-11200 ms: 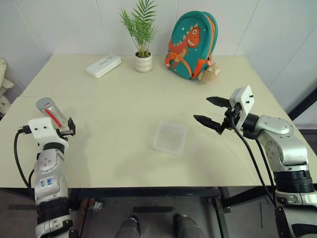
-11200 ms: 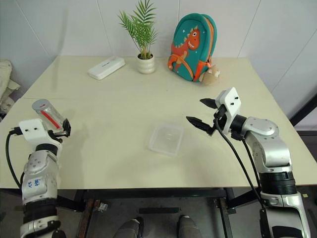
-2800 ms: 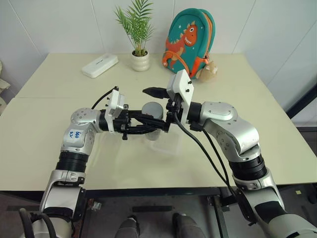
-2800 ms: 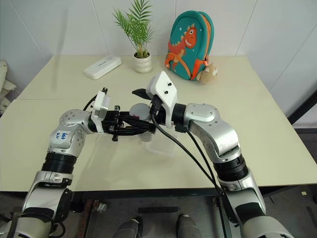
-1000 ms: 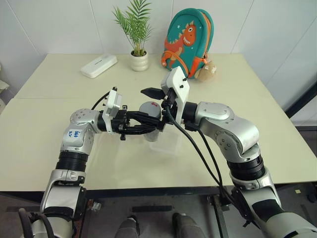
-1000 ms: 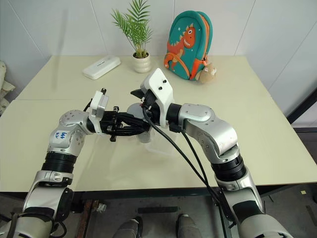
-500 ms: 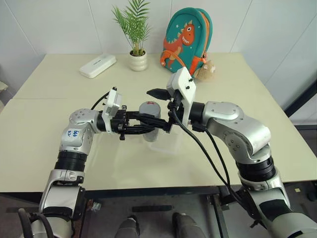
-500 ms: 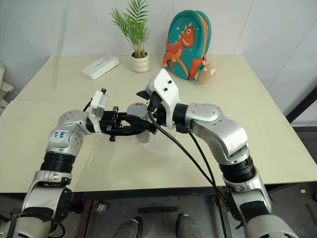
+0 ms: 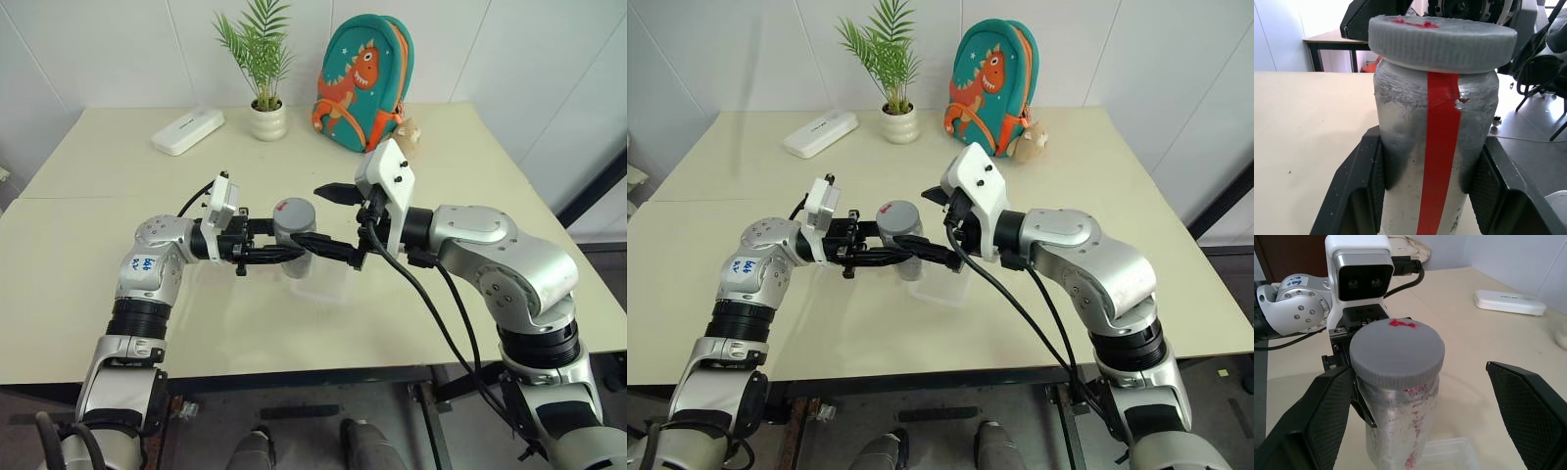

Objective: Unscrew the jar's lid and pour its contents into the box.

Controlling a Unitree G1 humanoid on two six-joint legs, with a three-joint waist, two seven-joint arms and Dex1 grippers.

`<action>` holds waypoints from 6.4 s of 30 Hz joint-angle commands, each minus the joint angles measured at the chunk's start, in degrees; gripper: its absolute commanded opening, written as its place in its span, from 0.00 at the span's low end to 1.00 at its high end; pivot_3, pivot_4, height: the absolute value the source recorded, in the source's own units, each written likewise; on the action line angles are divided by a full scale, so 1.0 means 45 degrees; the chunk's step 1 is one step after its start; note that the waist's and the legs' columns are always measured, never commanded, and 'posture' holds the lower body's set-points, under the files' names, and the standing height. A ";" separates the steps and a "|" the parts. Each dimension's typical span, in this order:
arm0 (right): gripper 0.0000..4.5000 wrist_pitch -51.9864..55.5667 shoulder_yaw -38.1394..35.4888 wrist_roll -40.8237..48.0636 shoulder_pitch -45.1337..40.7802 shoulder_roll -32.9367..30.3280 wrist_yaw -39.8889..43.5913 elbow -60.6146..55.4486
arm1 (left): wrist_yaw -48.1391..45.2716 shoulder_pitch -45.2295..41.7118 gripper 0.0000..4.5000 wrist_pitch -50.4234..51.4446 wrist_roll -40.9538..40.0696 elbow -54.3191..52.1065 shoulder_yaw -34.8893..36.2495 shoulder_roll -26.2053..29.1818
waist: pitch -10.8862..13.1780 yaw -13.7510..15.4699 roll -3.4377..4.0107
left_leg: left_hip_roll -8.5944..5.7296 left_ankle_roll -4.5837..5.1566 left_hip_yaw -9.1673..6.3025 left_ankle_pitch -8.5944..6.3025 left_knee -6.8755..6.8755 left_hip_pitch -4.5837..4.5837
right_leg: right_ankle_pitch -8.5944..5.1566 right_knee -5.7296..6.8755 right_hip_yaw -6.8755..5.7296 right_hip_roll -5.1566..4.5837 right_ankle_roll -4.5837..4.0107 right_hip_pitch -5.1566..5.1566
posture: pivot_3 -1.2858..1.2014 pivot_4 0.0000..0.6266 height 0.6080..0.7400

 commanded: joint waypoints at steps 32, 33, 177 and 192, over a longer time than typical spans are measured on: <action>0.99 0.0891 -0.1479 0.1412 -0.0678 0.0474 -0.1179 -0.0866 | -0.0450 -0.0509 0.42 -0.0429 0.0083 0.0474 -0.0113 0.0121 | 0.0003 -0.0016 -0.0005 | 0.0006 0.0001 0.0070 0.0000 0.0014 0.0001 | -0.0001 -0.0005 0.0065 0.0004 -0.0003 -0.0021 | 0.52 0.24 1.00; 0.99 0.0805 -0.1360 0.1365 -0.0815 0.0756 -0.1276 -0.0729 | -0.0463 -0.0533 0.42 -0.0432 0.0089 0.0503 -0.0124 0.0114 | 0.0003 -0.0024 -0.0005 | 0.0006 0.0001 0.0071 0.0000 0.0014 0.0001 | 0.0000 -0.0004 0.0065 0.0005 -0.0001 -0.0021 | 0.52 0.24 1.00; 0.56 -0.3064 -0.0801 -0.0718 -0.2765 -0.0921 0.1859 0.2001 | -0.0875 -0.0188 0.42 0.0597 0.0750 0.0785 -0.1352 0.0844 | 0.0003 -0.0031 -0.0005 | 0.0016 0.0006 0.0087 -0.0005 0.0017 0.0000 | 0.0029 0.0001 0.0081 0.0022 0.0053 -0.0033 | 0.52 0.24 1.00; 0.56 -0.3638 -0.0948 -0.0395 -0.2842 -0.0729 0.2259 0.2372 | -0.0952 -0.0412 0.42 0.0203 0.0687 0.1453 -0.1449 0.0694 | 0.0003 -0.0026 -0.0005 | 0.0016 0.0006 0.0088 -0.0005 0.0017 0.0000 | 0.0031 0.0002 0.0083 0.0022 0.0058 -0.0034 | 0.52 0.24 1.00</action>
